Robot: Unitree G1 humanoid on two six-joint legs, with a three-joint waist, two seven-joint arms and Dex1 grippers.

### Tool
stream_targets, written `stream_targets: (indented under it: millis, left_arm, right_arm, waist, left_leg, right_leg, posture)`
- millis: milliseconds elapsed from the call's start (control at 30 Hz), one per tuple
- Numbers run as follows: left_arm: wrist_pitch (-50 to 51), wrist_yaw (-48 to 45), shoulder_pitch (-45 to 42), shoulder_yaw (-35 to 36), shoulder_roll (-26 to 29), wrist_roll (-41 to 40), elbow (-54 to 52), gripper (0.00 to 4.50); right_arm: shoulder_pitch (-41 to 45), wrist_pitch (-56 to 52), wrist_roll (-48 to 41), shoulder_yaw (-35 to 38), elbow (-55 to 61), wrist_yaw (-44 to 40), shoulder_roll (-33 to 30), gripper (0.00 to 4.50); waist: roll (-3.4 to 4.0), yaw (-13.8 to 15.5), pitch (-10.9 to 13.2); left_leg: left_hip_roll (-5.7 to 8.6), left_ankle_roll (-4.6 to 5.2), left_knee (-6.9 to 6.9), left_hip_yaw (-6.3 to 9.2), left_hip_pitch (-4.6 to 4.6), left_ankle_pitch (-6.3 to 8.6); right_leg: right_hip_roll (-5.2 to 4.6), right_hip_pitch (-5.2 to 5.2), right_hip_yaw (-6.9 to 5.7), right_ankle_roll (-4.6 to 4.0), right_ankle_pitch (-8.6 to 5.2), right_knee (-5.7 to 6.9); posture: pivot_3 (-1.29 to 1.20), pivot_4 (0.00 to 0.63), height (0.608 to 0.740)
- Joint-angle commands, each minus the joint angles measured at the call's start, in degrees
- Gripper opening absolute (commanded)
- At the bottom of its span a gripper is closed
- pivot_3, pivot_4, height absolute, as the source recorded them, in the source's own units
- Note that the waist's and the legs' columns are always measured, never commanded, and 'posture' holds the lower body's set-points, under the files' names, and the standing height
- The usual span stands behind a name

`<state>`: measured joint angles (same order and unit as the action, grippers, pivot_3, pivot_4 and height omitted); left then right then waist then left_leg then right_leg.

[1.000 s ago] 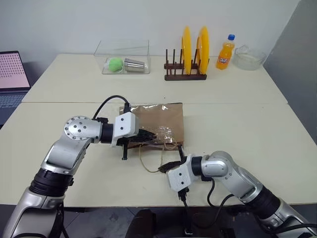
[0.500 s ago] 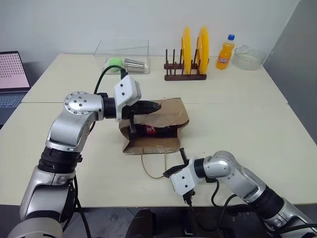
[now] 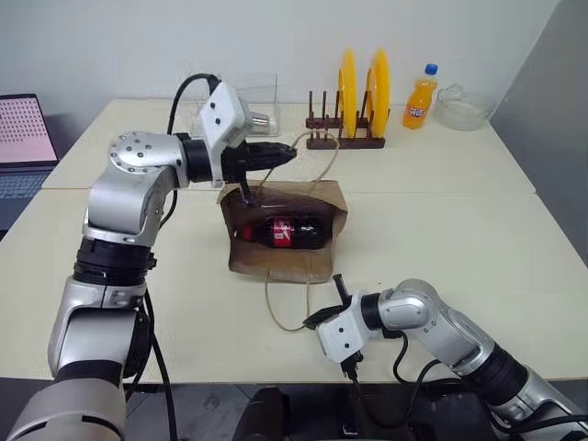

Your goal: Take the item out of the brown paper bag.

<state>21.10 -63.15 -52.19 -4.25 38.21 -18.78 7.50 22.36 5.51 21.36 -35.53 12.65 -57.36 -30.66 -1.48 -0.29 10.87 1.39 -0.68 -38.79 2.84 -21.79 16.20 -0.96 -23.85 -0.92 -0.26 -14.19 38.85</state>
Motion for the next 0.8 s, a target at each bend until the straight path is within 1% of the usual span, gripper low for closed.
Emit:
stream_targets:
  millis: [33,67,167,233,267,367,433,533,600,667,800]
  left_arm:
    - [-1.37,-1.71,-0.17,1.38,0.84,-0.65,-1.47,0.0]
    - [-1.24,-2.2,0.2,1.32,0.9,-0.88,-1.92,0.0]
    - [-0.85,-3.01,0.76,1.32,0.95,-1.14,-2.49,0.0]
    - [-0.55,-3.48,1.03,1.39,0.93,-1.33,-2.65,0.0]
    - [-0.3,-3.66,1.21,1.42,0.94,-1.47,-2.88,0.0]
    - [-0.23,-4.07,1.76,1.41,0.91,-1.49,-3.32,0.0]
    - [-0.22,-4.17,2.0,1.42,0.83,-1.46,-3.51,0.0]
    - [-0.22,-4.27,2.15,1.39,0.68,-1.53,-3.55,0.0]
    - [-0.31,-4.36,2.03,1.35,0.55,-1.53,-3.29,0.0]
    - [-0.66,-4.48,1.74,1.31,0.39,-1.42,-2.77,0.0]
    - [-1.28,-4.51,0.83,1.36,-0.04,-1.3,-1.67,0.0]
  right_arm:
    - [-0.97,-1.23,-1.04,1.2,1.02,-0.43,-0.3,0.02]
    - [-0.94,-1.84,-2.04,2.09,1.65,-0.56,-0.29,0.02]
    - [-0.54,-4.88,-4.28,4.27,4.32,-2.24,-1.31,0.6]
    - [-0.62,-8.6,-7.28,6.24,7.8,-4.52,-2.61,1.21]
    - [-0.88,-10.71,-9.5,7.51,10.08,-6.05,-3.63,1.59]
    - [-1.21,-17.79,-17.7,13.14,17.04,-9.54,-6.88,1.59]
    - [-0.98,-24.37,-25.6,18.16,21.98,-11.43,-8.72,1.59]
    - [2.17,-33.45,-35.04,24.51,25.83,-11.32,-9.61,1.59]
    - [5.71,-38.3,-39.26,27.15,25.59,-8.86,-8.15,1.59]
    - [9.23,-40.4,-39.79,26.69,23.76,-5.69,-5.86,1.59]
    - [17.16,-37.31,-30.66,17.61,15.24,1.45,0.04,1.59]
  waist:
    - [0.0,0.01,0.0]
    - [0.0,0.01,0.0]
    - [0.0,0.01,0.0]
    - [0.0,0.02,0.0]
    - [0.0,0.02,0.0]
    - [0.0,0.03,0.0]
    - [0.0,0.08,0.0]
    - [0.0,0.05,0.0]
    - [0.0,-0.14,0.0]
    - [0.0,-0.19,0.0]
    - [0.0,-0.21,0.0]
  left_leg:
    - [0.0,-0.01,0.0,0.01,-0.01,-0.01]
    - [0.01,-0.01,0.0,0.0,-0.01,0.0]
    - [0.01,0.0,-0.02,0.0,-0.01,0.0]
    - [0.01,0.01,-0.03,0.0,-0.02,0.0]
    - [0.01,0.01,-0.03,0.01,-0.02,0.0]
    - [0.01,0.02,-0.03,0.02,-0.07,0.01]
    - [0.01,0.03,-0.03,0.03,-0.08,0.01]
    - [0.0,0.03,-0.02,0.05,-0.07,0.02]
    - [0.0,0.03,-0.03,0.02,-0.07,0.02]
    - [-0.01,0.03,-0.03,0.02,-0.04,0.02]
    - [-0.01,0.03,-0.02,-0.01,-0.09,0.01]
  right_leg:
    - [0.0,0.0,0.0,0.0,0.0,0.0]
    - [-0.01,0.0,0.0,0.0,0.0,0.0]
    - [-0.01,0.0,0.0,0.0,0.0,0.01]
    - [-0.01,-0.01,0.0,0.0,0.0,0.01]
    - [-0.02,0.0,0.0,0.0,0.0,0.0]
    - [-0.02,-0.05,-0.01,0.0,0.0,0.01]
    - [-0.02,-0.06,-0.02,0.0,0.0,0.01]
    - [-0.02,-0.05,-0.03,0.0,0.0,0.01]
    - [-0.03,-0.07,0.0,0.0,0.0,0.02]
    - [-0.02,-0.07,-0.01,0.0,0.0,0.03]
    - [-0.02,-0.17,0.01,-0.01,0.01,0.1]
  posture:
    - [0.0,0.15,0.74]
    - [0.0,0.15,0.74]
    - [0.0,0.15,0.74]
    - [0.0,0.15,0.74]
    - [0.0,0.15,0.74]
    - [0.0,0.15,0.74]
    - [0.0,0.15,0.74]
    - [0.0,0.15,0.74]
    - [0.0,0.15,0.74]
    - [0.0,0.15,0.74]
    - [0.0,0.15,0.74]
